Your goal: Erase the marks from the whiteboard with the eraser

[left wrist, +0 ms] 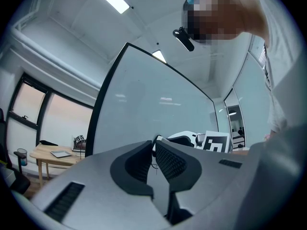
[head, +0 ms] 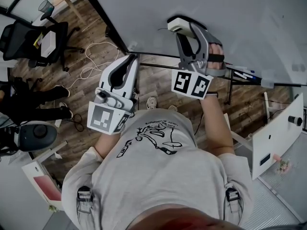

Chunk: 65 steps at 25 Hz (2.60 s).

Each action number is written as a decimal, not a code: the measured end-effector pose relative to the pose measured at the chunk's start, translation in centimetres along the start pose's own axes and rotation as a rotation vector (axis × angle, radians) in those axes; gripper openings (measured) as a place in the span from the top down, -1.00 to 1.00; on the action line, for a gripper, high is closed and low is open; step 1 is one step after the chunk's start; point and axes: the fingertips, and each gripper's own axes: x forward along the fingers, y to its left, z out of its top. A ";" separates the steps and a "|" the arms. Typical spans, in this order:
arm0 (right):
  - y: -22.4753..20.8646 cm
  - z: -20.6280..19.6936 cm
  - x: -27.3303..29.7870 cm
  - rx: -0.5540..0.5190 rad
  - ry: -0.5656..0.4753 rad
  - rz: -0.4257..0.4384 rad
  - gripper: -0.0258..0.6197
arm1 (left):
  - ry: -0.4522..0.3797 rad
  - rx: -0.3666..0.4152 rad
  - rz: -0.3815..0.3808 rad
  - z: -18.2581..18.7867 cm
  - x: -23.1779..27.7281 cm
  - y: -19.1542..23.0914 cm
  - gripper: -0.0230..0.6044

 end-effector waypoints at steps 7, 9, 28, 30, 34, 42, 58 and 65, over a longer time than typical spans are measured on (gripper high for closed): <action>0.5 -0.1 0.2 0.001 -0.004 0.005 0.18 | -0.004 0.000 0.002 0.1 0.2 -0.1 0.80; 0.7 0.0 0.3 0.002 -0.005 0.007 0.18 | -0.003 0.000 0.002 0.1 0.3 0.0 0.80; 3.9 -0.1 1.0 0.007 0.000 0.057 0.18 | -0.007 0.002 0.010 0.2 0.2 0.1 0.80; 4.1 -0.1 1.0 0.008 0.000 0.060 0.18 | -0.008 0.003 0.011 0.3 0.2 0.1 0.80; 4.5 0.0 1.1 0.006 0.001 0.064 0.18 | -0.008 0.004 0.014 0.3 0.1 0.3 0.80; 6.0 -0.1 1.8 -0.004 0.002 0.091 0.18 | -0.004 0.003 0.015 0.3 0.2 0.6 0.80; 8.5 -0.6 2.6 -0.020 0.005 0.143 0.18 | 0.001 0.006 0.024 0.3 0.3 0.3 0.80; 11.3 -1.0 3.0 -0.023 0.016 0.211 0.18 | 0.000 0.009 0.030 0.2 0.1 0.2 0.80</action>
